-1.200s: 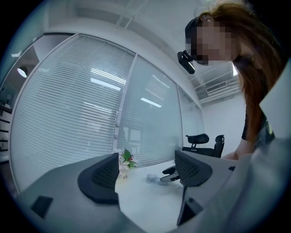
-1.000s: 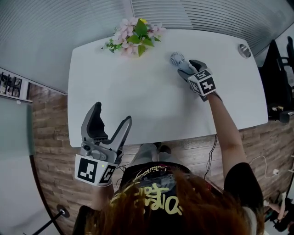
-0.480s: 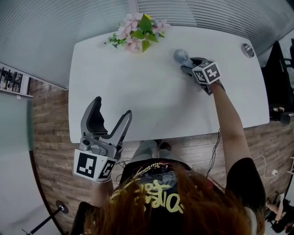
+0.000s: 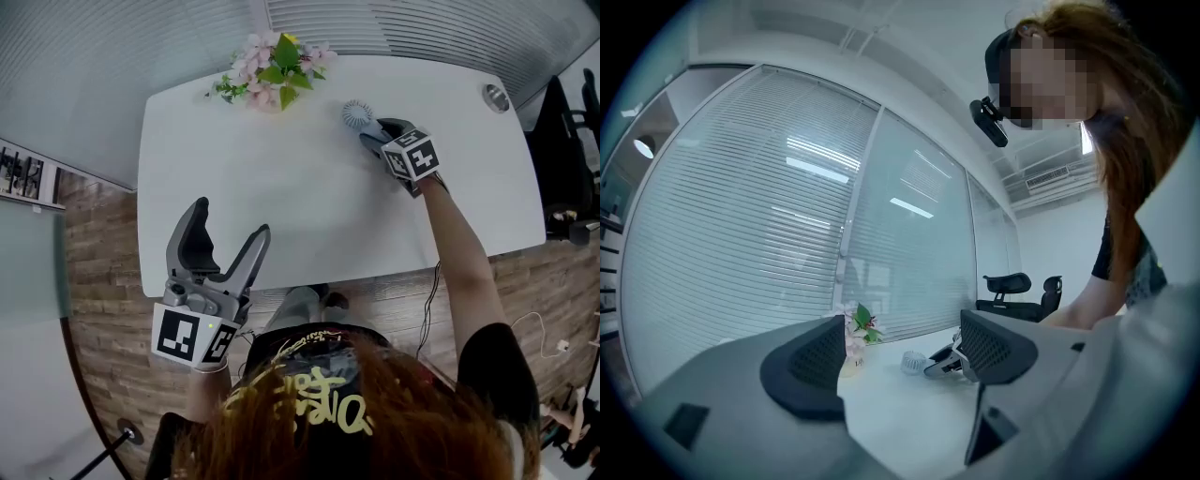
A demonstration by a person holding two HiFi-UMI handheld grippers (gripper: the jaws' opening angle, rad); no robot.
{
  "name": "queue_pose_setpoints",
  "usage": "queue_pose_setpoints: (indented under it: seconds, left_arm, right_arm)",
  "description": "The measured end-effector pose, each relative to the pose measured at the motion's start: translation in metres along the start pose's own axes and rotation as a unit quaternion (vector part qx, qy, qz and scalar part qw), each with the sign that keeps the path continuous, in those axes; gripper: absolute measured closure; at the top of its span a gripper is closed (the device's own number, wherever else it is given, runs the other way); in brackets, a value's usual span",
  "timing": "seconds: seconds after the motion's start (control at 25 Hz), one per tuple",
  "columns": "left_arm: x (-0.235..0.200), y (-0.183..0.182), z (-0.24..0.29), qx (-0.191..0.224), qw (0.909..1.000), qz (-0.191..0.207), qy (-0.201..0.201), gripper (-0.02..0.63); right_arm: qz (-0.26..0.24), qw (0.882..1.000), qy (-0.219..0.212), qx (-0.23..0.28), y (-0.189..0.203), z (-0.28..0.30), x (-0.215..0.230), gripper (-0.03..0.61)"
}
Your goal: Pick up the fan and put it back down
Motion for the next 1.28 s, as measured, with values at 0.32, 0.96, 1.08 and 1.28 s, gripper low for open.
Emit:
queue_pose_setpoints:
  seconds: [0.32, 0.96, 1.08, 1.28]
  left_arm:
    - [0.007, -0.012, -0.001, 0.022, 0.9996, 0.004, 0.018, 0.233]
    - [0.028, -0.048, 0.025, 0.071, 0.9941, 0.019, 0.080, 0.233]
    - [0.034, -0.052, 0.032, 0.077, 0.9920, 0.022, 0.097, 0.233]
    - [0.043, -0.055, 0.042, 0.081, 0.9893, 0.023, 0.119, 0.233]
  right_arm:
    - [-0.028, 0.997, -0.004, 0.069, -0.032, -0.034, -0.034, 0.360]
    - [-0.076, 0.954, -0.006, 0.291, -0.100, -0.149, -0.124, 0.360]
    - [-0.084, 0.942, -0.003, 0.326, -0.106, -0.171, -0.140, 0.360]
    - [-0.098, 0.920, 0.004, 0.379, -0.113, -0.207, -0.167, 0.360]
Point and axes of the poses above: the fingertips, and each gripper's own axes: z forward along the fingers, x to its right, y out of its underside, the point moved 7 cm from there along -z, backward along the fingers, and after that the axes turned 13 degrees about -y, right-handed, at the moved point
